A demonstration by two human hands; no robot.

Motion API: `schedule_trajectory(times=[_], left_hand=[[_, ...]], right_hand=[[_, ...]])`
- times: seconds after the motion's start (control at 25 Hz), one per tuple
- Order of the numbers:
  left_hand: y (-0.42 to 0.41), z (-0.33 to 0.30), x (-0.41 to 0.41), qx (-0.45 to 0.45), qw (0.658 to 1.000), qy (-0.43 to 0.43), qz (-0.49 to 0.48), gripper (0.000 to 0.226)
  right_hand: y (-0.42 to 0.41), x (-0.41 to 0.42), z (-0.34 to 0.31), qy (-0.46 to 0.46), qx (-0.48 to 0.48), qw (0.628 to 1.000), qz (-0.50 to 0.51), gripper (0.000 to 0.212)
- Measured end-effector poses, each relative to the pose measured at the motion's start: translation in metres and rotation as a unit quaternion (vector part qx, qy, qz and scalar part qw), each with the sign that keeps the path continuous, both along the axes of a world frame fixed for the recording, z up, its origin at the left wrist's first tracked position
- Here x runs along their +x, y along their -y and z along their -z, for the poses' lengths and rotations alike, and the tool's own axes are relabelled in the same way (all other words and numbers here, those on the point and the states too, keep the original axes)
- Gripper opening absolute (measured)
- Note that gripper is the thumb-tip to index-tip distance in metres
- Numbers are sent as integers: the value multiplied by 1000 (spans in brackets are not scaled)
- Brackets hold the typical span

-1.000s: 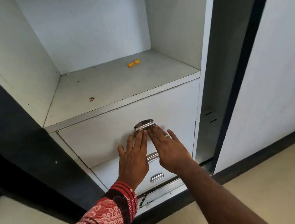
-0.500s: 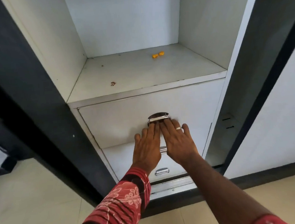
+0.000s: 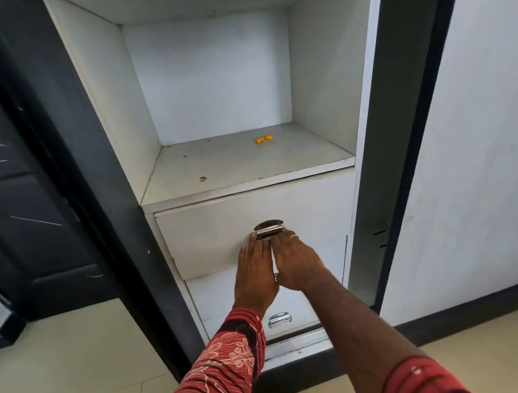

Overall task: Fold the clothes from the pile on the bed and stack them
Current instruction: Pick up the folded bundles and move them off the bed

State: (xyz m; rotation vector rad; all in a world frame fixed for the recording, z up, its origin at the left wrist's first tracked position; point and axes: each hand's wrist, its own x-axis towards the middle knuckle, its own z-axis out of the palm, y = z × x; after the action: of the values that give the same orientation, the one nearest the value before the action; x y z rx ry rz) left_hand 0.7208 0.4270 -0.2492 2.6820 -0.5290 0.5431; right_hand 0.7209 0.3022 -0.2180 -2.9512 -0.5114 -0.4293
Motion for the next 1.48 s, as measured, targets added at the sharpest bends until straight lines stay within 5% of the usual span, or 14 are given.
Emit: schedule_trajectory(times=[0.32,0.6,1.36,1.48], left_hand=[[-7,14,-74,27,999,-4,18,108],[-2,20,-182,59,996,63,20,96],[-3,5,-281,120,992,5,43,91],[-10,8,-280,124,991,-8,51,91]], right_hand=[[2,-86,7,-57,53,996,44,96],[14,-190,35,-49,73,995,55,93],[-2,-307,11,10,88,994,64,78],[-1,-311,11,-72,103,990,70,89]])
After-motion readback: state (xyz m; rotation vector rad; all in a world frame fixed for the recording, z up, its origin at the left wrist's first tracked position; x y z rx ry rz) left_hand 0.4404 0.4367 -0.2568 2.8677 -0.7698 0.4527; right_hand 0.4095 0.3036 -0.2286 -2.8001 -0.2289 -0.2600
